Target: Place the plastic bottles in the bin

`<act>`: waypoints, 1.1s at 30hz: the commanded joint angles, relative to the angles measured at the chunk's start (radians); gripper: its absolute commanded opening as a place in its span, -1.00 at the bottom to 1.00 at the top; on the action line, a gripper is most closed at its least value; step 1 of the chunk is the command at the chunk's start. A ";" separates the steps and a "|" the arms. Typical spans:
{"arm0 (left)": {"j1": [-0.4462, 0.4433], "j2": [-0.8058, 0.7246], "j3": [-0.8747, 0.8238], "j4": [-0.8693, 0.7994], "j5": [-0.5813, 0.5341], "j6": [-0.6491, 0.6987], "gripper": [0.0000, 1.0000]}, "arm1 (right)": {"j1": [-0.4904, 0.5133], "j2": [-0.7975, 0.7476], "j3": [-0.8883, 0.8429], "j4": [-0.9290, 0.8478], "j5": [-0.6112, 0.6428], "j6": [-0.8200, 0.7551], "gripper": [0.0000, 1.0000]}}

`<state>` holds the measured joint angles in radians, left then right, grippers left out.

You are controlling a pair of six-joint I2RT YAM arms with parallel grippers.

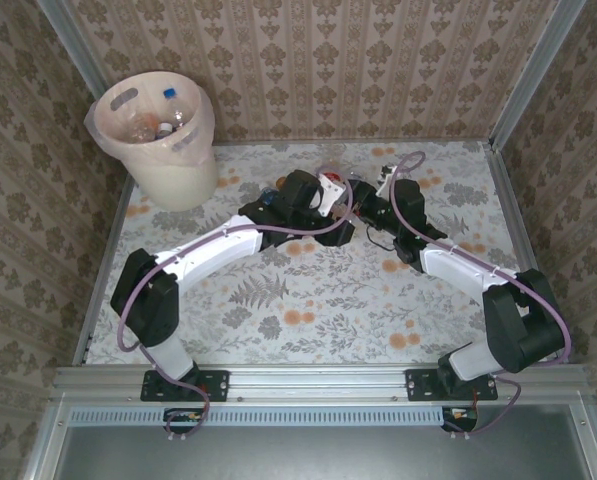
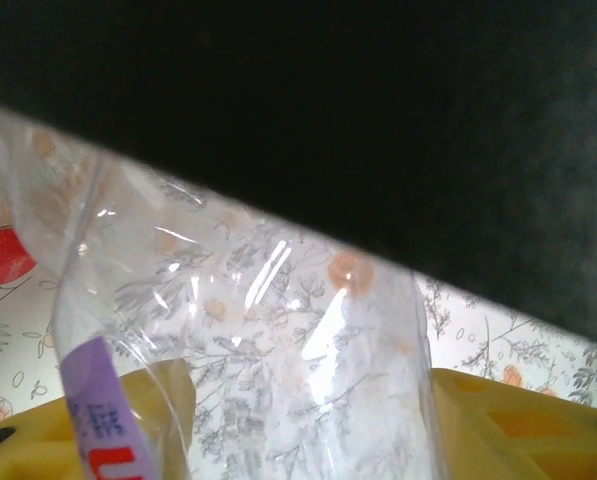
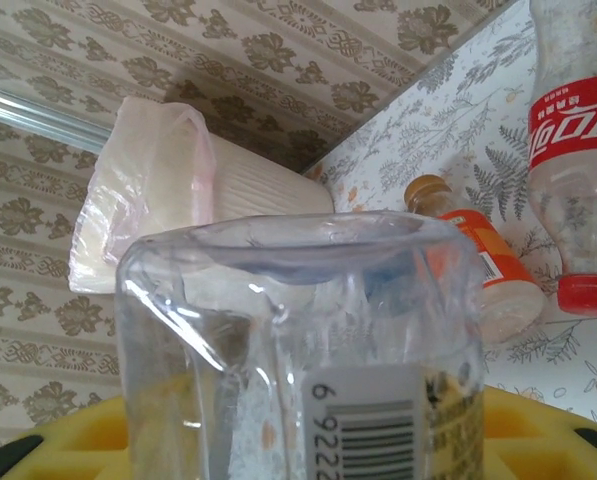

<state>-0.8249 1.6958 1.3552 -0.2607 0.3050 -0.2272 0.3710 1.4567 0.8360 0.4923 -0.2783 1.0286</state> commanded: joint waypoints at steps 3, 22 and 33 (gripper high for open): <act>0.025 0.044 0.016 0.028 0.011 -0.006 -0.03 | 0.014 -0.047 0.011 0.072 -0.054 0.061 0.18; 0.147 -0.086 -0.143 0.163 0.026 -0.085 -0.15 | -0.001 -0.176 0.033 -0.081 0.028 -0.027 0.99; 0.245 -0.241 -0.173 0.127 -0.068 -0.121 -0.14 | -0.008 -0.265 -0.072 -0.219 0.270 -0.139 0.99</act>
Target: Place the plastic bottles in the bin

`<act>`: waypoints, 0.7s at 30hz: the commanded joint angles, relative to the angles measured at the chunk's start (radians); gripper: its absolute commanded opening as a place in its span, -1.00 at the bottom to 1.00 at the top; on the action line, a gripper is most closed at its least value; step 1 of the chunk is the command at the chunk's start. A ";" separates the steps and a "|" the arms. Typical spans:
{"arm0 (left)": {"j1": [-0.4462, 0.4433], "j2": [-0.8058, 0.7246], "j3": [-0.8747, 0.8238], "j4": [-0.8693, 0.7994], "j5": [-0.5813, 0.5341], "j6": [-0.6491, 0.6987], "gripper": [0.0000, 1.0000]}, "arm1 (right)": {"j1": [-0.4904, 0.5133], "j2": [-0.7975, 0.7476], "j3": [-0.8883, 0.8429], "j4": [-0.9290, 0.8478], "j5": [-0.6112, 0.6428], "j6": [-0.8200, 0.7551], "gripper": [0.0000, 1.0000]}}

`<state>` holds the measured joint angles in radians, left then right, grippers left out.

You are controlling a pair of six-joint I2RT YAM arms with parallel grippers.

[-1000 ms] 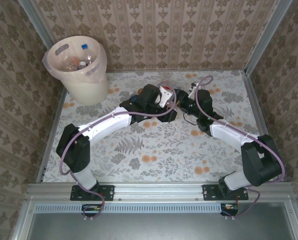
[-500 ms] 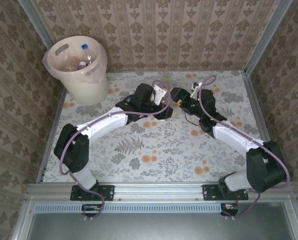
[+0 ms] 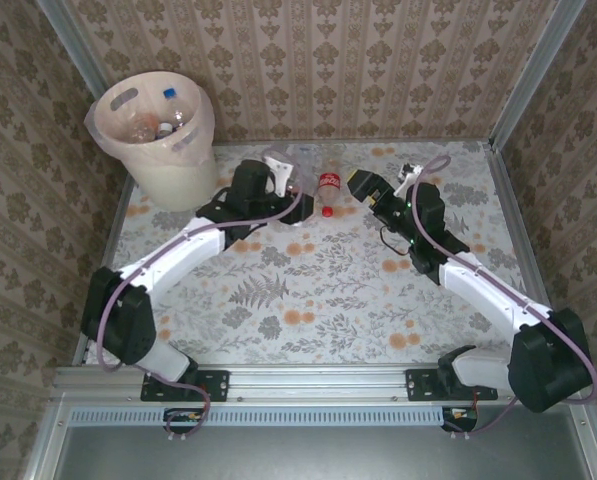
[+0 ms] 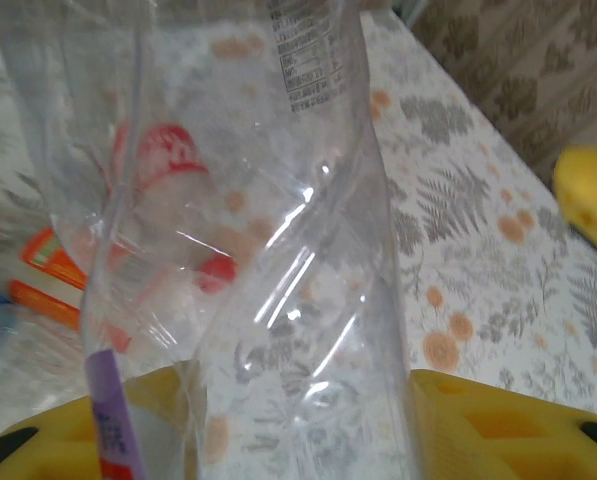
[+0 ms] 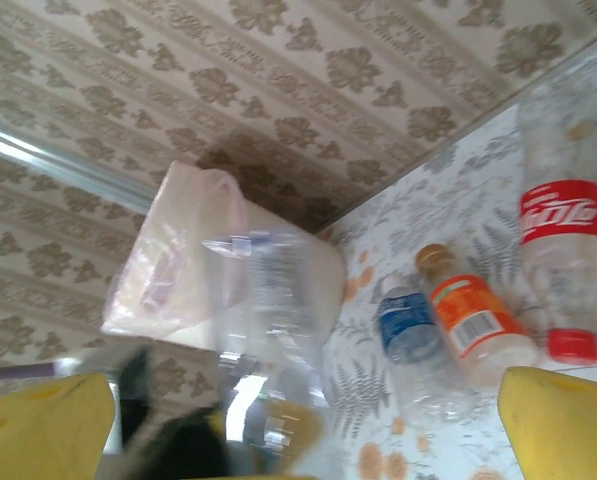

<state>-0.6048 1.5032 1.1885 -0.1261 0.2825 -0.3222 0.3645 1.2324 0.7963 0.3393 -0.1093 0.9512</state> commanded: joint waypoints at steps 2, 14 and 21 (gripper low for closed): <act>0.046 -0.077 0.002 -0.033 -0.070 -0.023 -0.14 | -0.007 -0.061 -0.054 -0.085 0.122 -0.082 0.99; 0.136 -0.153 0.217 -0.201 -0.393 0.011 -0.14 | -0.030 -0.147 -0.101 -0.235 0.256 -0.112 0.99; 0.229 -0.153 0.350 -0.179 -0.516 0.018 -0.14 | -0.051 -0.177 -0.132 -0.230 0.241 -0.102 0.99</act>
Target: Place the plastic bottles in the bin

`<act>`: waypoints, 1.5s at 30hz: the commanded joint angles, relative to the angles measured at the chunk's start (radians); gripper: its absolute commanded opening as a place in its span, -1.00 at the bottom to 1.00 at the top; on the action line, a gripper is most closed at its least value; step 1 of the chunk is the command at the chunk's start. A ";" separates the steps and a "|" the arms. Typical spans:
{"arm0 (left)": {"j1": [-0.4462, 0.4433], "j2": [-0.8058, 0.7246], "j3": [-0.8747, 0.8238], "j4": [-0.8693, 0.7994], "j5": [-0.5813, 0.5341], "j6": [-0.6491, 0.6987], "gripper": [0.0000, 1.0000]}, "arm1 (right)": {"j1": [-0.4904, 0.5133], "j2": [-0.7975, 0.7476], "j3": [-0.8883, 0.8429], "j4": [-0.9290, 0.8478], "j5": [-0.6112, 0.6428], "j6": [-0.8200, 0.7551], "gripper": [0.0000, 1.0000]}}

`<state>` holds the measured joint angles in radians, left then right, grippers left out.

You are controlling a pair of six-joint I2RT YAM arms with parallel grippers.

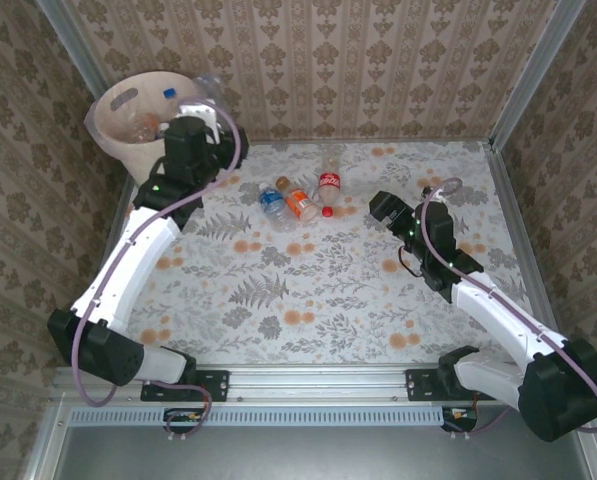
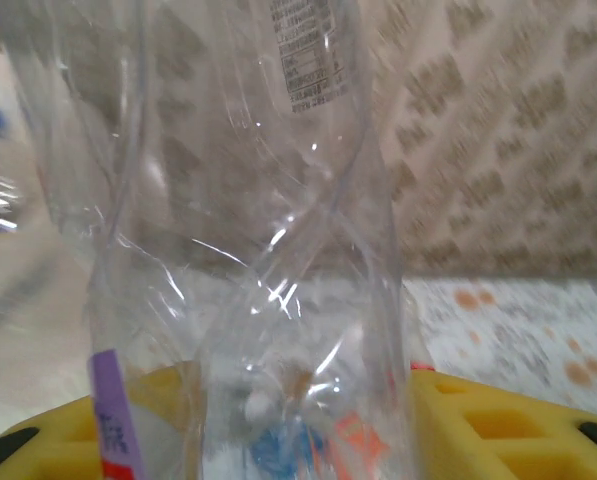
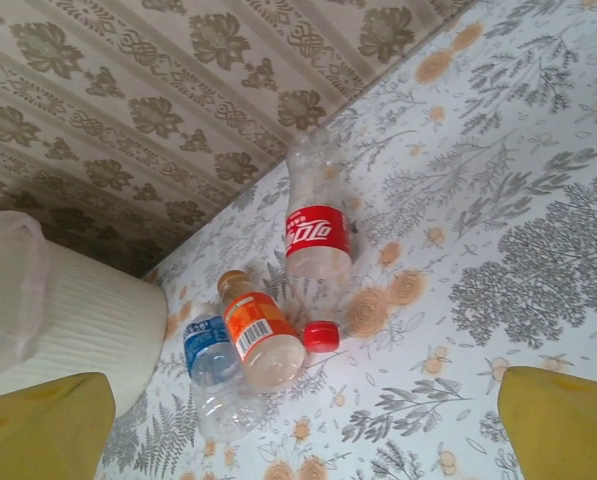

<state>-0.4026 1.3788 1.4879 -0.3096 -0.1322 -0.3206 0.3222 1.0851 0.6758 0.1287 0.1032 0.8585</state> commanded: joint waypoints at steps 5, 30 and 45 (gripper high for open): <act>0.110 0.002 0.111 0.014 -0.126 0.019 -0.13 | -0.020 -0.042 -0.019 -0.030 0.015 -0.009 1.00; 0.502 0.462 0.518 -0.153 -0.132 0.091 -0.03 | -0.042 -0.143 -0.057 -0.104 0.027 -0.015 0.99; 0.517 0.505 0.629 -0.292 -0.205 0.179 0.64 | -0.051 -0.148 -0.056 -0.111 0.023 -0.015 0.99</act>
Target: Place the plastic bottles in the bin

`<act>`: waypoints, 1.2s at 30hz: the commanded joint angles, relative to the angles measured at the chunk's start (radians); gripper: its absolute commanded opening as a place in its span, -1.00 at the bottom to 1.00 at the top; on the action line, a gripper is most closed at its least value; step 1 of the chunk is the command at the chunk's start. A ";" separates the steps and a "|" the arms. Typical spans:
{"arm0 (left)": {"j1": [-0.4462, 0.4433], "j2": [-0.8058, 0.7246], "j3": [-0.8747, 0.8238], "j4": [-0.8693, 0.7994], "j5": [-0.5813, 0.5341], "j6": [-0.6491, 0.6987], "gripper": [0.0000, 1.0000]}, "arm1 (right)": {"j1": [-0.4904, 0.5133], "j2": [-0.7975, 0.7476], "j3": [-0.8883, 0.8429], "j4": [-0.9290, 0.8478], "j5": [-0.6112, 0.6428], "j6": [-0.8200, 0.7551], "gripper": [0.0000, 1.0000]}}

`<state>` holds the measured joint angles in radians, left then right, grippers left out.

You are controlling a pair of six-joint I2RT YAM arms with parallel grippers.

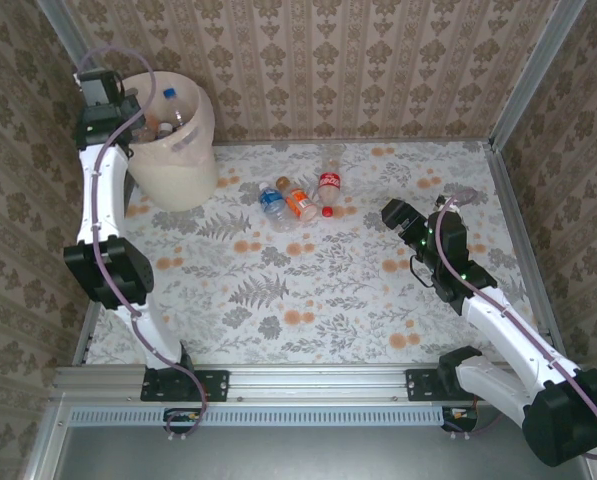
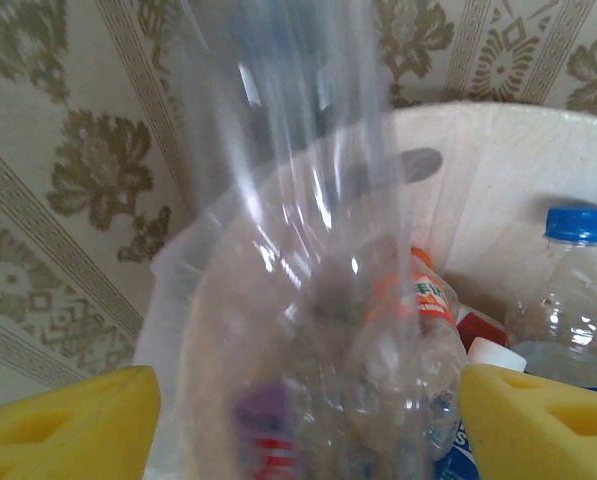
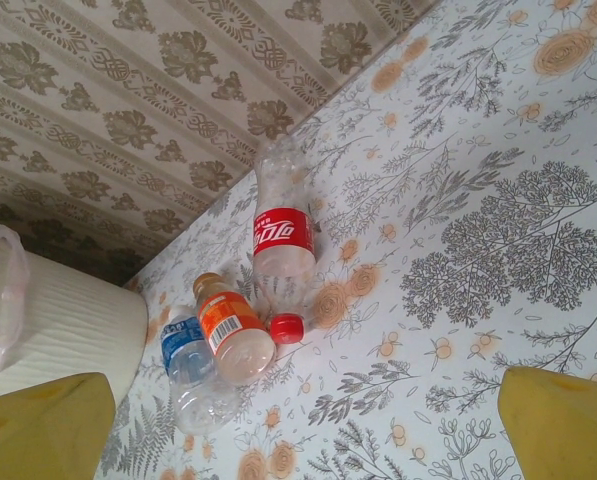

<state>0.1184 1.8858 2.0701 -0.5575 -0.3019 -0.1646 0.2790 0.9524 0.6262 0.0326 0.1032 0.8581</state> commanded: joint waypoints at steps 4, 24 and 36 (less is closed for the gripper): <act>-0.017 -0.023 0.050 -0.051 -0.043 0.022 0.74 | -0.008 -0.015 -0.008 -0.016 0.023 -0.016 1.00; -0.297 -0.193 -0.136 -0.017 0.118 -0.136 1.00 | -0.018 -0.012 -0.020 -0.017 0.030 -0.007 0.99; -0.508 -0.262 -0.514 0.144 0.052 -0.470 1.00 | -0.021 -0.010 0.002 -0.068 0.019 -0.109 1.00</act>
<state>-0.3832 1.6592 1.6154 -0.4702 -0.2222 -0.4973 0.2642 0.9527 0.6140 -0.0090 0.1059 0.7956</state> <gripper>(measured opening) 0.999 0.996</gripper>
